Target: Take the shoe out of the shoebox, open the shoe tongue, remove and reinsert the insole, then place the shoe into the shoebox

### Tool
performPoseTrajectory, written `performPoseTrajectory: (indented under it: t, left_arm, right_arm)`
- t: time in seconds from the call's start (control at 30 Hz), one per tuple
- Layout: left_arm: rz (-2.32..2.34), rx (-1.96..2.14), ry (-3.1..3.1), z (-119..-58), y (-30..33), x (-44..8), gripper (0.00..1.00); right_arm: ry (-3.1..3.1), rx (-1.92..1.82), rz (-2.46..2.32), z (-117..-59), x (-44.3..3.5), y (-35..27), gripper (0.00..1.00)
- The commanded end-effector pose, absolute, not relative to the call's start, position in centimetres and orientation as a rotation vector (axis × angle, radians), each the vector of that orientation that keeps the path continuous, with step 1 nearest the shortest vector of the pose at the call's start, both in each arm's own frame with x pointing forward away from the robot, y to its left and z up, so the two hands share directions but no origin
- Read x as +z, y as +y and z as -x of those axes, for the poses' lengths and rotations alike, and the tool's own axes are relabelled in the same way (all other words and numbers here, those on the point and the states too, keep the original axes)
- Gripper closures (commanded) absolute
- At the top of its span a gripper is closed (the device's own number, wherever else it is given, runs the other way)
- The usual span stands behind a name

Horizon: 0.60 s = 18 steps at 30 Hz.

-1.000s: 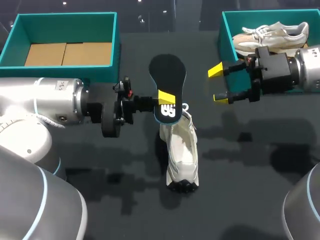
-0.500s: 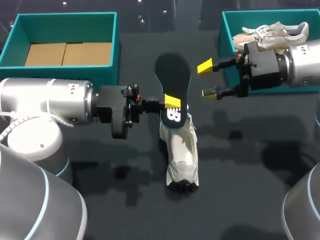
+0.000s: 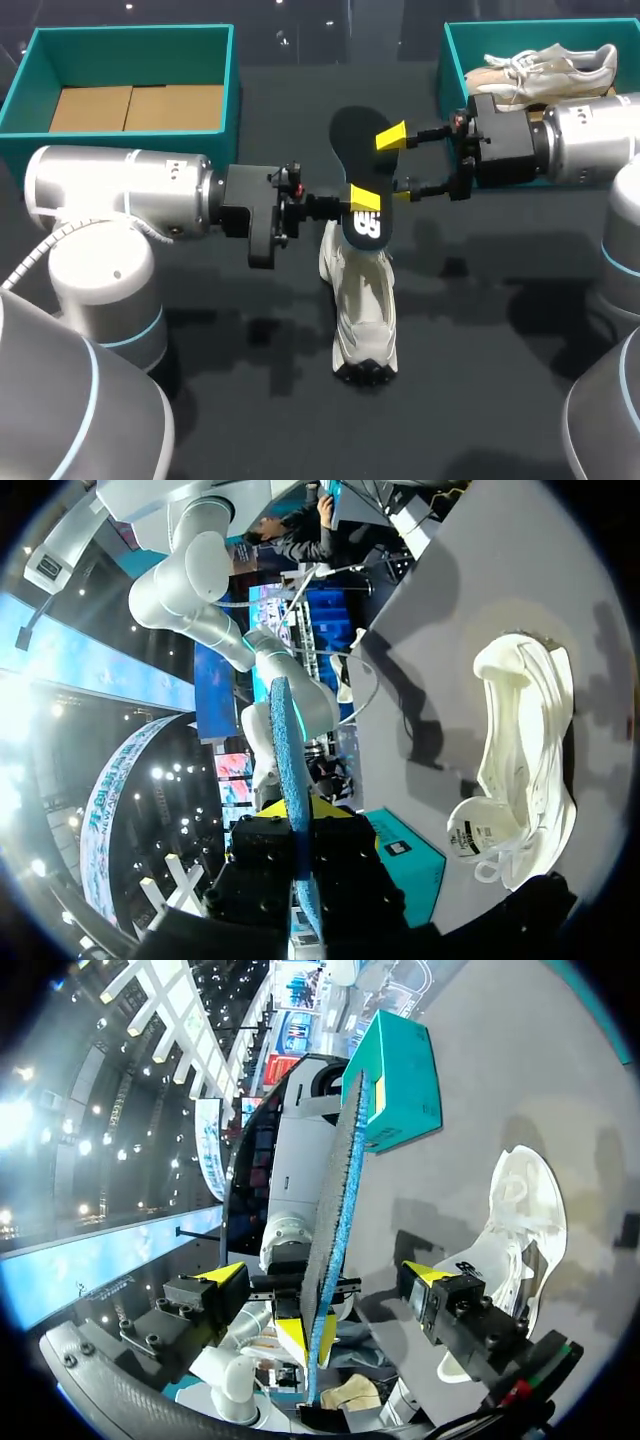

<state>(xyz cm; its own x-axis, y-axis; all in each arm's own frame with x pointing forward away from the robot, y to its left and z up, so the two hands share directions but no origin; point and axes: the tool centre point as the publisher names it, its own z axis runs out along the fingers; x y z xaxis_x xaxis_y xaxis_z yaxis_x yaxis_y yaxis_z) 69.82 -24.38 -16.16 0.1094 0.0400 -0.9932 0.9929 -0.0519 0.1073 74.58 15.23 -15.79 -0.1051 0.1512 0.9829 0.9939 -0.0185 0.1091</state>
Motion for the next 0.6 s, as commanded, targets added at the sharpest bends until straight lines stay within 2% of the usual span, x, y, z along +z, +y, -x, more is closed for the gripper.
performPoseTrajectory:
  t: [0.03, 0.17, 0.23, 0.6]
  left_arm:
    - [-1.309, -1.137, 1.127, -69.98, -25.25, -16.52, 1.00]
    - [-1.302, -1.124, 1.120, -70.27, -25.62, -16.60, 1.00]
    - [-1.304, -1.117, 1.115, -70.37, -25.77, -16.58, 1.00]
    - [-1.313, -1.065, 1.101, -70.92, -26.07, -16.94, 1.00]
  right_arm:
    - [-1.382, -1.233, 1.268, -74.95, -15.96, 15.76, 0.07]
    - [-1.361, -1.229, 1.263, -74.92, -15.97, 15.89, 0.30]
    - [-1.354, -1.225, 1.264, -74.86, -16.05, 15.92, 0.50]
    - [-1.301, -1.208, 1.275, -74.54, -16.49, 15.92, 0.62]
